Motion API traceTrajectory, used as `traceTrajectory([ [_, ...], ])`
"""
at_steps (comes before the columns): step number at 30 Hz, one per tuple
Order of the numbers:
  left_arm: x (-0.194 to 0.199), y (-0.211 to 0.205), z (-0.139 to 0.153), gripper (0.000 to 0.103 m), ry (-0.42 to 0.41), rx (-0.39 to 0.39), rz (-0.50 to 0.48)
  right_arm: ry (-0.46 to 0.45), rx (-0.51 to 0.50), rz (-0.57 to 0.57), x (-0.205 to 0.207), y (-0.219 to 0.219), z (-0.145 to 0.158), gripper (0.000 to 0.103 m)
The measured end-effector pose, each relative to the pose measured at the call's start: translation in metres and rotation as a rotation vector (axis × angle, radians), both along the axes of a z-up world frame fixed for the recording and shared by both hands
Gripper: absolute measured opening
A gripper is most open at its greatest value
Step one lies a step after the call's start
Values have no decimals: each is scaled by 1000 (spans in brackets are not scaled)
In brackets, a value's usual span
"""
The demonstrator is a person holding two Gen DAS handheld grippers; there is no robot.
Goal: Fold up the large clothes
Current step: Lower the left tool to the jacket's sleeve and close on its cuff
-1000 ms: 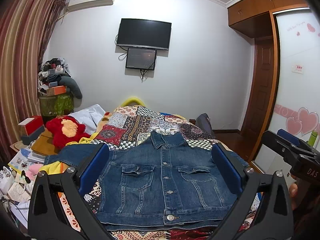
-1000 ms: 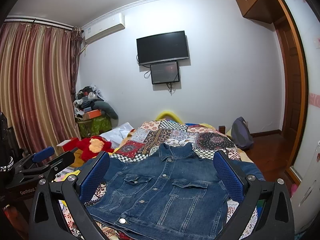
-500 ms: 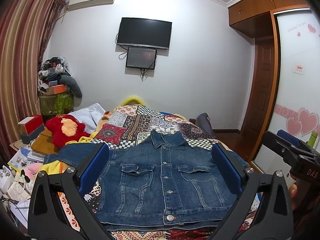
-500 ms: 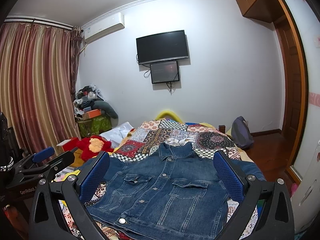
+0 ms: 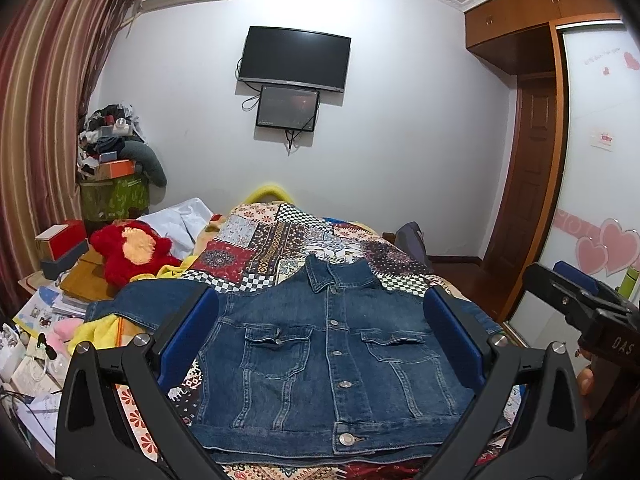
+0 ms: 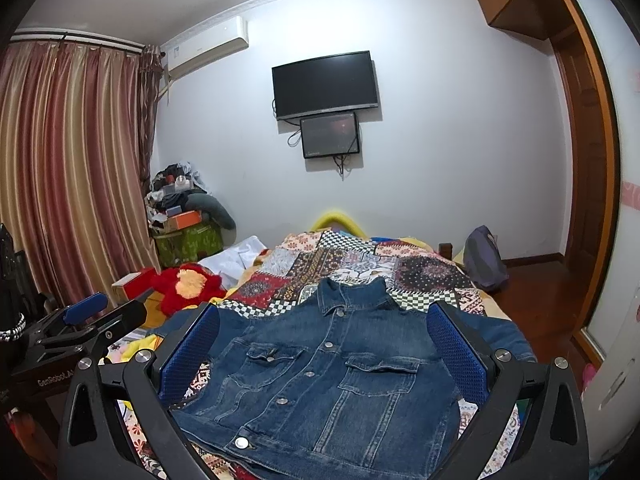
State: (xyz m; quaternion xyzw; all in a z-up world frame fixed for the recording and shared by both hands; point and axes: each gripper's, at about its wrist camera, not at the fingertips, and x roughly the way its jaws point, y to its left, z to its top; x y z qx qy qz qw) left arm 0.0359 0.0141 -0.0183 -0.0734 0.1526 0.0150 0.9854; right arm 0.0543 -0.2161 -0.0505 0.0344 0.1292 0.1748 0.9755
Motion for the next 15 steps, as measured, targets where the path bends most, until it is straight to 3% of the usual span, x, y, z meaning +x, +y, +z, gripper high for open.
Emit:
traceTrajectory([
  [7,27,20,-6,103,24,5,40,29,-18,20,36,14,0,103],
  [15,86,65,-22,103,91,2,125,84,-51,32,103,40,-8,103],
])
